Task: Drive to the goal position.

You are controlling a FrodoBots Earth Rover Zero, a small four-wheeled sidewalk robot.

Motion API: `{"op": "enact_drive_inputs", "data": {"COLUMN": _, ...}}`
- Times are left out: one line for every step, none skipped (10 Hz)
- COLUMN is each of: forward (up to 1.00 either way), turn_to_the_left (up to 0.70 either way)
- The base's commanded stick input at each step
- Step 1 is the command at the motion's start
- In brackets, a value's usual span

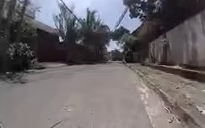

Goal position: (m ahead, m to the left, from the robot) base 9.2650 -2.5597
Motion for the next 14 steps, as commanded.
{"op": "enact_drive_inputs", "data": {"forward": 1.00, "turn_to_the_left": 0.06}}
{"op": "enact_drive_inputs", "data": {"forward": 1.00, "turn_to_the_left": 0.06}}
{"op": "enact_drive_inputs", "data": {"forward": 1.00, "turn_to_the_left": 0.06}}
{"op": "enact_drive_inputs", "data": {"forward": 1.00, "turn_to_the_left": 0.06}}
{"op": "enact_drive_inputs", "data": {"forward": 1.00, "turn_to_the_left": 0.06}}
{"op": "enact_drive_inputs", "data": {"forward": 1.00, "turn_to_the_left": 0.06}}
{"op": "enact_drive_inputs", "data": {"forward": 1.00, "turn_to_the_left": 0.06}}
{"op": "enact_drive_inputs", "data": {"forward": 1.00, "turn_to_the_left": 0.06}}
{"op": "enact_drive_inputs", "data": {"forward": 1.00, "turn_to_the_left": 0.06}}
{"op": "enact_drive_inputs", "data": {"forward": 1.00, "turn_to_the_left": 0.06}}
{"op": "enact_drive_inputs", "data": {"forward": 1.00, "turn_to_the_left": 0.06}}
{"op": "enact_drive_inputs", "data": {"forward": 1.00, "turn_to_the_left": 0.06}}
{"op": "enact_drive_inputs", "data": {"forward": 1.00, "turn_to_the_left": 0.06}}
{"op": "enact_drive_inputs", "data": {"forward": 1.00, "turn_to_the_left": 0.05}}
